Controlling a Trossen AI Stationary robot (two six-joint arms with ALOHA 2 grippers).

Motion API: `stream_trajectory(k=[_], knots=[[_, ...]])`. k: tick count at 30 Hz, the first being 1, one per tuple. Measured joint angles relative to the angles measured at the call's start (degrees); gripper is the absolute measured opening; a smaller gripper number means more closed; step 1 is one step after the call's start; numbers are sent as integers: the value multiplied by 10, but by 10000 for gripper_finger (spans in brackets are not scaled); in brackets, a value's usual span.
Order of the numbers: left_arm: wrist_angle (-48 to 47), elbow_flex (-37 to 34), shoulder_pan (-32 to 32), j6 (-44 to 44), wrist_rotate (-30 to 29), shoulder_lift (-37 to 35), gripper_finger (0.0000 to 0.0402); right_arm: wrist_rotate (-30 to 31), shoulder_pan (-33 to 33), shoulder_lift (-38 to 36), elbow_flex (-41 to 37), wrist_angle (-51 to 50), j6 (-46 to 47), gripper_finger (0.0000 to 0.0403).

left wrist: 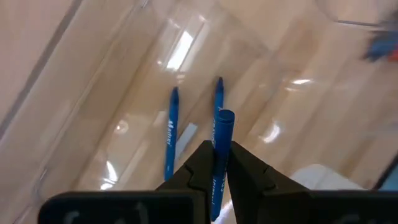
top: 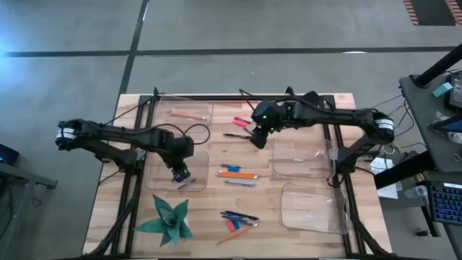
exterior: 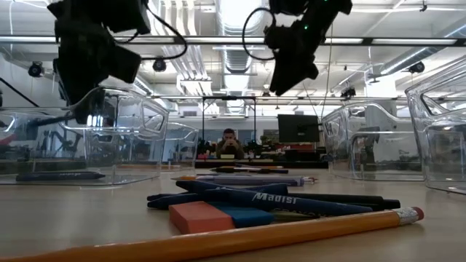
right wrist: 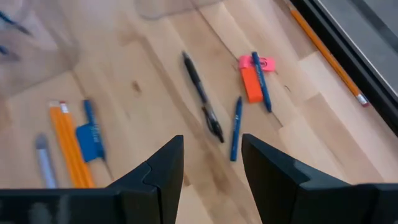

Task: Sort crayons/erasers/pens/pencils in bins
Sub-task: Put the blue crayon into the middle left transparent bin

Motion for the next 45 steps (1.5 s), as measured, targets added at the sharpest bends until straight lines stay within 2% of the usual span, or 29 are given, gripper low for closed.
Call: stream_trajectory(k=[12, 18, 25, 31, 36, 40, 42, 45], knots=[[16, -20, -5, -34, -45, 87, 16, 6, -2, 71, 0, 15, -6, 144], [35, -20, -21, 22, -90, 113, 16, 15, -4, 67, 0, 15, -13, 136], [38, -22, -25, 43, -92, 131, 17, 16, -5, 61, 3, 15, -28, 139], [38, -21, -25, 43, -92, 146, 50, 16, -5, 61, 3, 15, -30, 139], [31, -19, -25, 38, -81, 143, 88, 16, -5, 61, 3, 15, -44, 139], [-4, 4, -25, 8, -55, 123, 96, 19, -9, 59, 3, 15, -58, 139], [-18, 18, -25, -4, -54, 107, 96, 37, -11, 58, 3, 16, -62, 139], [-18, 40, -25, -18, -54, 74, 97, 98, -14, 58, 3, 17, -60, 139]])
